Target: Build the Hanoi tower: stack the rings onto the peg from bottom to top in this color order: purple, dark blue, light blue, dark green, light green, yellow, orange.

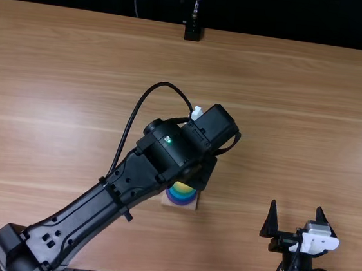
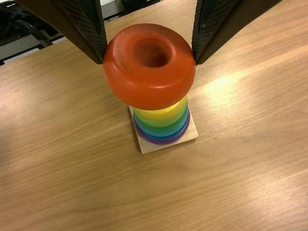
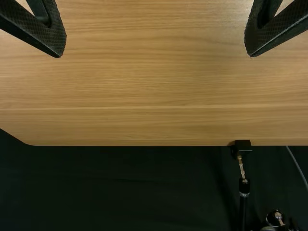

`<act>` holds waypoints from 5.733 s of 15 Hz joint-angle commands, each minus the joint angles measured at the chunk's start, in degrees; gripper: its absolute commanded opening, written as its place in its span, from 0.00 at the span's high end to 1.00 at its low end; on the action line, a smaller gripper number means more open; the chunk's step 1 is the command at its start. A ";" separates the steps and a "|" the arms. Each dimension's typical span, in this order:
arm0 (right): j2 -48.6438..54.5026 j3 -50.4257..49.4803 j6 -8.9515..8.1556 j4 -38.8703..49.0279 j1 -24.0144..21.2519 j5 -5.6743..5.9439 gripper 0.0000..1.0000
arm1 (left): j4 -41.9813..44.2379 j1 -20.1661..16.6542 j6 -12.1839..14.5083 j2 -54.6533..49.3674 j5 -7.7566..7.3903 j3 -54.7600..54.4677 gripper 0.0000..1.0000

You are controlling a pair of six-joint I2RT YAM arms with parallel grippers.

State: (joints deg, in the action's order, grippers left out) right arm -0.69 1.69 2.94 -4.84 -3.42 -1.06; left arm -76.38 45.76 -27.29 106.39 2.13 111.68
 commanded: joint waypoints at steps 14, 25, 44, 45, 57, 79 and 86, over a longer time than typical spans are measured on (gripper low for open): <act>0.69 -0.90 0.12 -0.07 -0.36 0.01 0.00 | -0.93 0.03 -0.56 -0.48 0.29 -3.05 1.00; 0.69 -0.90 0.12 -0.07 -0.36 0.01 0.00 | 0.44 -1.81 -0.56 -2.50 -4.77 -7.26 0.00; 0.69 -0.90 0.12 -0.07 -0.36 0.01 0.00 | 54.23 -37.67 13.89 -63.94 -13.21 -69.67 0.00; 0.69 -0.90 0.12 -0.07 -0.36 0.01 0.00 | 56.34 -38.20 16.53 -67.28 -12.36 -72.83 0.00; 0.69 -0.90 0.12 -0.07 -0.36 0.01 0.00 | 61.82 -41.45 20.01 -99.27 -5.40 -103.50 0.00; 0.69 -0.90 0.12 0.03 -0.36 0.01 0.00 | 67.31 -41.54 21.49 -106.39 -6.46 -111.33 0.00; 0.69 -0.90 0.12 -0.07 -0.36 0.01 0.00 | 67.31 -41.54 21.49 -106.39 -6.46 -111.41 0.00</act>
